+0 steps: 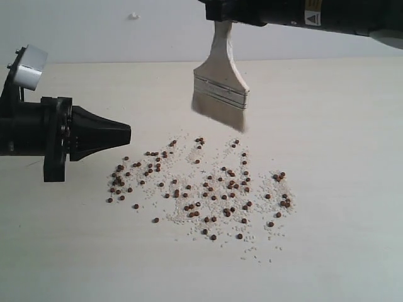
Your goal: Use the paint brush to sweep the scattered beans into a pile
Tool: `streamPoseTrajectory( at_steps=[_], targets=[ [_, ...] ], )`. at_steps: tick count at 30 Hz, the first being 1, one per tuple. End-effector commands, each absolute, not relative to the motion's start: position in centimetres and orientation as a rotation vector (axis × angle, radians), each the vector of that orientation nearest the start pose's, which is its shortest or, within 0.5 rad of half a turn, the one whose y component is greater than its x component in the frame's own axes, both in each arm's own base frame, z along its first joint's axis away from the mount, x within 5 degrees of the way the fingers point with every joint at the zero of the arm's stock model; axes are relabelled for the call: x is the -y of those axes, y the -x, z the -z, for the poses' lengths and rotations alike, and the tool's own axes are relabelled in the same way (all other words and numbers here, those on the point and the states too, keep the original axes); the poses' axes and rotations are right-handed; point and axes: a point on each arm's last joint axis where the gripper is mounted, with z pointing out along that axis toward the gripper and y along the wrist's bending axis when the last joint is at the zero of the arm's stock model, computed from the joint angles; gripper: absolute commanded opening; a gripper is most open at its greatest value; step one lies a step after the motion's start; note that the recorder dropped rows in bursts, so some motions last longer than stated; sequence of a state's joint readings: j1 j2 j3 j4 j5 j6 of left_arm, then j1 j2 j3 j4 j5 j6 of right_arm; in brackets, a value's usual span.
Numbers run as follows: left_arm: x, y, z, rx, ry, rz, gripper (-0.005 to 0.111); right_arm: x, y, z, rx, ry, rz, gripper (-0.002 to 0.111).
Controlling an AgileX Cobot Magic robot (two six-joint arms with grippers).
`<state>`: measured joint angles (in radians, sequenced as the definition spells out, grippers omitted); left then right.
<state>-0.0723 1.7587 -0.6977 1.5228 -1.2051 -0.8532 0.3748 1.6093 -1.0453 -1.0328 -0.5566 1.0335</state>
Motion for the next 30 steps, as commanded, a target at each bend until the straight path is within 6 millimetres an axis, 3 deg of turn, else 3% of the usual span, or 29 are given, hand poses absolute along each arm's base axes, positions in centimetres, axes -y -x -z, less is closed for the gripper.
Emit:
streamPoseTrajectory(
  at_steps=[1, 7, 12, 17, 18, 23, 27, 30],
  targets=[
    [10.0, -26.4, -17.6, -1.724, -1.027, 1.158, 0.000, -15.8, -31.1, -29.8, -1.686, 0.461, -0.744, 0.000],
    [6.6, -25.9, -19.6, -1.749, -0.735, 1.078, 0.000, -13.7, -28.9, -28.6, -1.663, 0.366, -0.630, 0.000],
    [3.0, -23.9, -20.9, -1.745, -0.359, 0.877, 0.000, -12.5, -27.3, -27.0, -1.651, 0.286, -0.612, 0.000],
    [1.6, -20.3, -22.4, -1.603, -0.196, 0.697, 0.000, -12.1, -26.0, -25.6, -1.602, 0.249, -0.655, 0.000],
    [1.5, -18.9, -22.6, -1.559, -0.148, 0.637, 0.000, -11.9, -25.7, -24.9, -1.622, 0.254, -0.630, 0.000],
    [0.9, -14.1, -22.2, -1.506, 0.033, 0.444, 0.000, -11.2, -24.9, -23.3, -1.656, 0.252, -0.561, 0.000],
    [-1.0, -12.1, -21.4, -1.635, 0.223, 0.171, 0.000, -11.2, -24.9, -23.4, -1.646, 0.255, -0.561, 0.000],
    [-1.2, -10.9, -21.7, -1.599, 0.252, 0.114, 0.000, -11.2, -24.9, -23.4, -1.646, 0.255, -0.561, 0.000]
  ],
)
